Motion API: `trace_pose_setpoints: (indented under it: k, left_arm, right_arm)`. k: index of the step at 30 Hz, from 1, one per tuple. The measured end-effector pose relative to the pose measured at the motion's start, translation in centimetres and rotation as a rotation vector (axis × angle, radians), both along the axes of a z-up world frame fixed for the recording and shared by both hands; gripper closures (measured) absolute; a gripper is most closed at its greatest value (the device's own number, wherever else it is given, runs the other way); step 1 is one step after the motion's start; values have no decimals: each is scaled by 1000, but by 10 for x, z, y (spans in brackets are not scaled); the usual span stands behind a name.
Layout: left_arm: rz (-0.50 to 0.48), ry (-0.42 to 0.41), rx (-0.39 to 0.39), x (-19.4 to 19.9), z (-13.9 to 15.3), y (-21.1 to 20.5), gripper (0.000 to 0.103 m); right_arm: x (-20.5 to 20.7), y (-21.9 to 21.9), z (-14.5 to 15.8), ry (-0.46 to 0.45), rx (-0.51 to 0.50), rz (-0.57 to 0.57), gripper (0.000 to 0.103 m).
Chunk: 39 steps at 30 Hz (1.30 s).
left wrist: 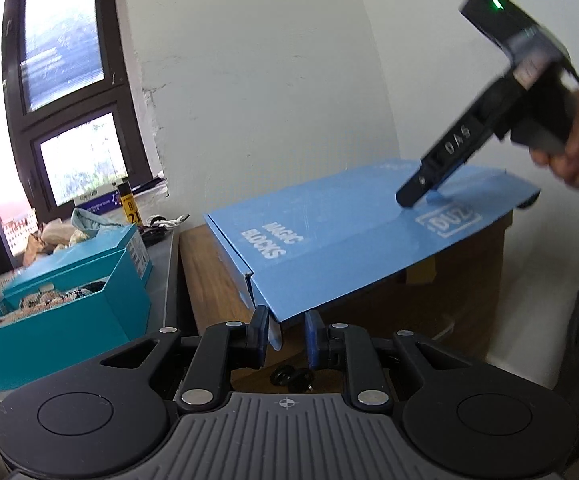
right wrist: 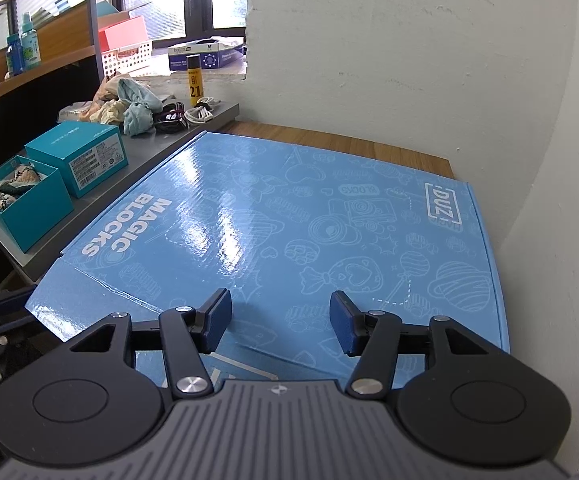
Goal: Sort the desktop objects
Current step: 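Open the right gripper and press the blue lid down onto the box, then withdraw the right tool away from the closed blue box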
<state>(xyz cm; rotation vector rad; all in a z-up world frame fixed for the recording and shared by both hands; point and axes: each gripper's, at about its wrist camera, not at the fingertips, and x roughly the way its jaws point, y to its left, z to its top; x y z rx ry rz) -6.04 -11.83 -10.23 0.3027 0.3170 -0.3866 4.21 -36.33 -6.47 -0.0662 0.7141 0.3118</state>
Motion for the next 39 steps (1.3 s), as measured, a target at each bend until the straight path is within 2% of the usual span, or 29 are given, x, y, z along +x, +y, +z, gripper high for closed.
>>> trace_pose_setpoints:
  k: [4,9,17,22,24,28,33,39]
  left_arm:
    - [-4,21,-29,3,0,3,81]
    - [-2,35,-18,7,-11,2,81]
    - [-30,53,-14,0,-8,7,81]
    - [-46,60,6,-10,4,8,81]
    - [-45,82,-13,-7,12,8,81]
    - [-52,106,-53,4,27,4,81]
    - [-73,81,-60,21,40,-11,81]
    - [-42,116,-100,48,45,-22,81]
  right_arm:
    - [-1,0,0,-2,2,0,41]
    - [-3,0,-1,-8,5,-5,40]
    - [-5,0,-2,-18,11,-11,40]
    - [-7,0,-4,-30,19,-16,40]
    - [-8,0,-4,-36,21,-17,40]
    - [-11,-1,-6,-50,27,-20,40]
    - [-14,-2,-8,-67,36,-23,39]
    - [-15,-2,-8,-74,39,-18,39]
